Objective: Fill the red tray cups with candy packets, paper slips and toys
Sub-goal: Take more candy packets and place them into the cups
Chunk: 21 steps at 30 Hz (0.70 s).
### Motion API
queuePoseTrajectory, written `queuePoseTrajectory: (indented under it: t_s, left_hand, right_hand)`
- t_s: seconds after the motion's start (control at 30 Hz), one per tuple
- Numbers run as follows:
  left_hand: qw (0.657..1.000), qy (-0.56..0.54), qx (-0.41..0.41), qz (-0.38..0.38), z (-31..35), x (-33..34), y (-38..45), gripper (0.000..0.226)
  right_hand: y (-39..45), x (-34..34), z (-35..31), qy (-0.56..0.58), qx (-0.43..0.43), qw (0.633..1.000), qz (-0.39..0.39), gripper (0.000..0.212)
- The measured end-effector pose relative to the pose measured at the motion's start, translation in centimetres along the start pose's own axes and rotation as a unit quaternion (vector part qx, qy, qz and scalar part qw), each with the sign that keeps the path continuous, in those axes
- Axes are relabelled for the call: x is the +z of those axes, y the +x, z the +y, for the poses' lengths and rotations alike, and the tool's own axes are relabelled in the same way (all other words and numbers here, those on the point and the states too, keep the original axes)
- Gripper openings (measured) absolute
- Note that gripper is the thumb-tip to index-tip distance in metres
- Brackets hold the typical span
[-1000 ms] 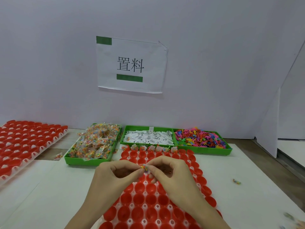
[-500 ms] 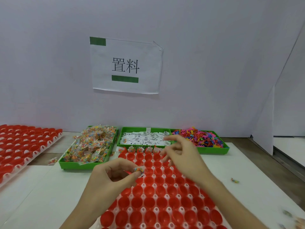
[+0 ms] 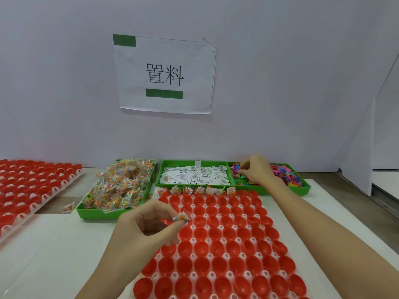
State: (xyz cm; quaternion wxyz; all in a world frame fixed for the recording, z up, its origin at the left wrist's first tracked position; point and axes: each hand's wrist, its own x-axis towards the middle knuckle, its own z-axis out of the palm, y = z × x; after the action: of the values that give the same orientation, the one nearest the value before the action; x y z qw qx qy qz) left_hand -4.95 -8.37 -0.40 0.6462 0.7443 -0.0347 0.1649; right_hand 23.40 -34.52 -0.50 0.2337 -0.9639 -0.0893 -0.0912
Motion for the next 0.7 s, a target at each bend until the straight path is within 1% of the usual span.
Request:
queuePoseTrajectory:
  t_s: [0.2, 0.3, 0.43, 0.5, 0.6, 0.67, 0.7]
  left_hand:
    - [1.000, 0.000, 0.000, -0.010, -0.2, 0.0, 0.0, 0.017]
    - [1.000, 0.003, 0.004, -0.012, -0.2, 0.0, -0.1, 0.017]
    - [1.000, 0.008, 0.003, -0.010, -0.2, -0.1, -0.1, 0.018]
    - [1.000, 0.008, 0.002, -0.008, -0.1, 0.0, -0.2, 0.019]
    - [1.000, 0.005, 0.002, -0.006, 0.1, 0.0, -0.3, 0.019]
    - [1.000, 0.002, 0.002, -0.003, 0.2, 0.1, -0.4, 0.018]
    - [1.000, 0.003, 0.003, -0.001, 0.3, 0.1, -0.4, 0.017]
  right_hand:
    - [0.8, 1.6, 0.2, -0.013, 0.024, 0.999, 0.032, 0.015]
    - [1.0, 2.1, 0.0, -0.017, 0.040, 0.998, 0.042, 0.019]
    - [1.1, 2.1, 0.0, -0.020, 0.030, 0.998, 0.048, 0.009]
    - [0.9, 1.7, 0.1, -0.009, 0.022, 0.997, 0.068, 0.009]
    - [-0.1, 0.2, 0.1, 0.068, 0.026, 0.994, 0.087, 0.011]
    - [-1.8, -1.3, -0.6, 0.173, 0.033, 0.980, 0.088, 0.013]
    - [-3.0, -2.1, -1.1, 0.242, 0.031, 0.966, 0.083, 0.013]
